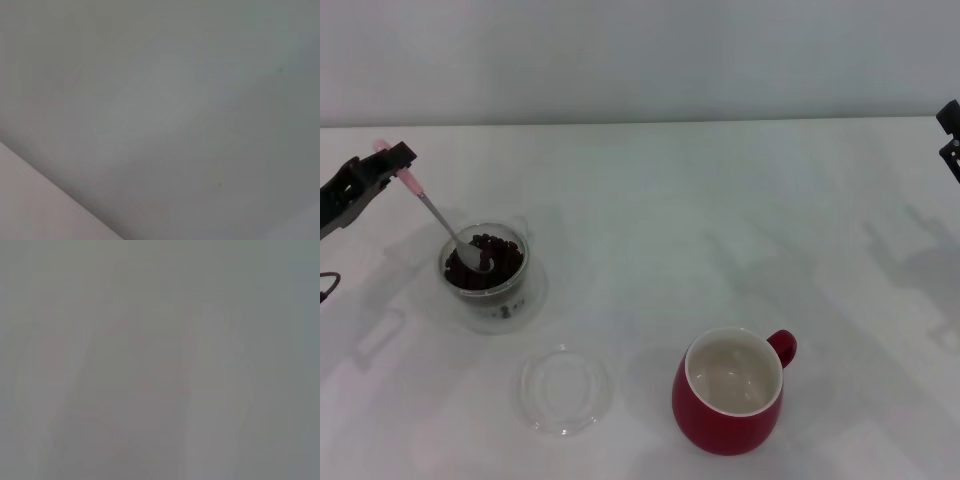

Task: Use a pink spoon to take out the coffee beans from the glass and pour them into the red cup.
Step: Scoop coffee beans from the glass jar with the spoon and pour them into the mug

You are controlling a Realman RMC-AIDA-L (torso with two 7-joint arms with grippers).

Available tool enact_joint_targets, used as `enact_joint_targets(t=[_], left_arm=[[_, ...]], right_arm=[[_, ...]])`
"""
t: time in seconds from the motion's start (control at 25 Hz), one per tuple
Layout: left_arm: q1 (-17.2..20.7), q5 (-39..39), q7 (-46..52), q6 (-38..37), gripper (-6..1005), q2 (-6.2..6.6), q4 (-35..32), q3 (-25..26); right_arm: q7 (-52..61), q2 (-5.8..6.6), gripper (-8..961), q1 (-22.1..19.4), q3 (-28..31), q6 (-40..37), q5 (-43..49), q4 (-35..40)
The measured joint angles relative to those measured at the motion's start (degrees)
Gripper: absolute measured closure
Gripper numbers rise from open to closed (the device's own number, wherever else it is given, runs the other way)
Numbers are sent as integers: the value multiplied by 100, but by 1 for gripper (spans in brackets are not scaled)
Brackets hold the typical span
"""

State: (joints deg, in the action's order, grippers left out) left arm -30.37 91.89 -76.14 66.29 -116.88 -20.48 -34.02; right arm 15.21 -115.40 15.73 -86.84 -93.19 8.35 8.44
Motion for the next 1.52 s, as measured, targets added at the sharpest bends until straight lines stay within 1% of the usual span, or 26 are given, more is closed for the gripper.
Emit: enact_joint_targets(t=[0.16,0.44,0.88,0.96,1.08,1.28,1.52], left_arm=[[43,51,-104,0,866,-1,23,0],[94,57,-157,-355,864,-15,8,0],[-113,23,-233,-721,865,-84,43,-54],[-174,-4,-393,-875,865,-150,54,-59],[-192,-7,-482,-918,864,-173,69,-63],[-198,45,-700,-1001,864,-198,184,-51],[-185,318,-997,-948,865,-198,394,-30]], right_arm=[[0,0,287,0,-4,3,0,0],[0,0,287,0,-8,3,0,0],[0,0,287,9,4,32,0,-1],[0,0,287,4,17,41,0,-10],[0,0,287,0,25,62,0,-14],[0,0,287,13,27,103,0,-13],[0,0,287,54,27,133,0,-9]])
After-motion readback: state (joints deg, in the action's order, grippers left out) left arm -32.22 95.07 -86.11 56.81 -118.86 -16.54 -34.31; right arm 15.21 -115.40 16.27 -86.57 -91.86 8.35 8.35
